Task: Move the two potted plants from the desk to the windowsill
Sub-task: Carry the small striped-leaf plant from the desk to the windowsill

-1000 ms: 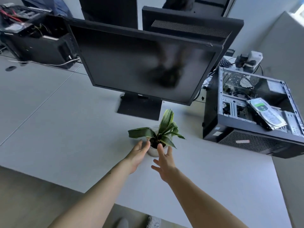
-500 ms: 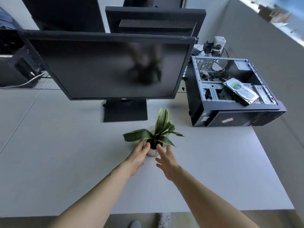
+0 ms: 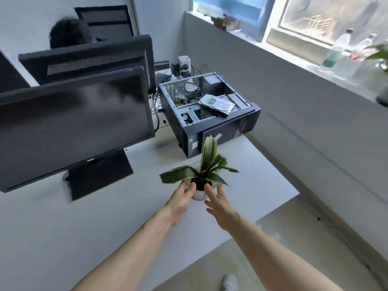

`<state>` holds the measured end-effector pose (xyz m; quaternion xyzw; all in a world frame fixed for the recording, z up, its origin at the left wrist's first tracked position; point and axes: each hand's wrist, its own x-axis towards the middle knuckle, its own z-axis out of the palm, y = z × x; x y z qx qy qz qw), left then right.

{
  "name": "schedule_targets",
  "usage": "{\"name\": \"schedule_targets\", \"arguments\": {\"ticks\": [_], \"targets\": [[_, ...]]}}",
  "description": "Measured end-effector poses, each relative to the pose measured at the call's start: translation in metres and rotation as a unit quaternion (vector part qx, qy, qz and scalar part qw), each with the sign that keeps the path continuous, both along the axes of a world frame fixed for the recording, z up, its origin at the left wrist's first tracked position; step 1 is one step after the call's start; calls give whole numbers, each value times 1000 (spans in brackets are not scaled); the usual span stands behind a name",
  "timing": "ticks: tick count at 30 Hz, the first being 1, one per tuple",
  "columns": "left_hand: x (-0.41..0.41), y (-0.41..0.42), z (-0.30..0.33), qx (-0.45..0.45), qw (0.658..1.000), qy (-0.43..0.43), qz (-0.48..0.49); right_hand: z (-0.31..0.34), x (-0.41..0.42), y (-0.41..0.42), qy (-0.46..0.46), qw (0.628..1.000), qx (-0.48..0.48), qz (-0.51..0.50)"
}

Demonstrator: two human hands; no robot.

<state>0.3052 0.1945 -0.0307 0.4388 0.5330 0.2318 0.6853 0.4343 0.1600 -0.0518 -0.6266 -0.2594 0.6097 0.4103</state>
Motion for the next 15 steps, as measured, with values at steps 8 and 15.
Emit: {"name": "schedule_targets", "arguments": {"ticks": [8, 15], "targets": [[174, -30, 25, 28, 983, 1, -181, 14, 162, -65, -24, 985, 2, -169], [368, -103, 34, 15, 958, -2, -288, 19, 339, -155, -61, 957, 22, -284]]}}
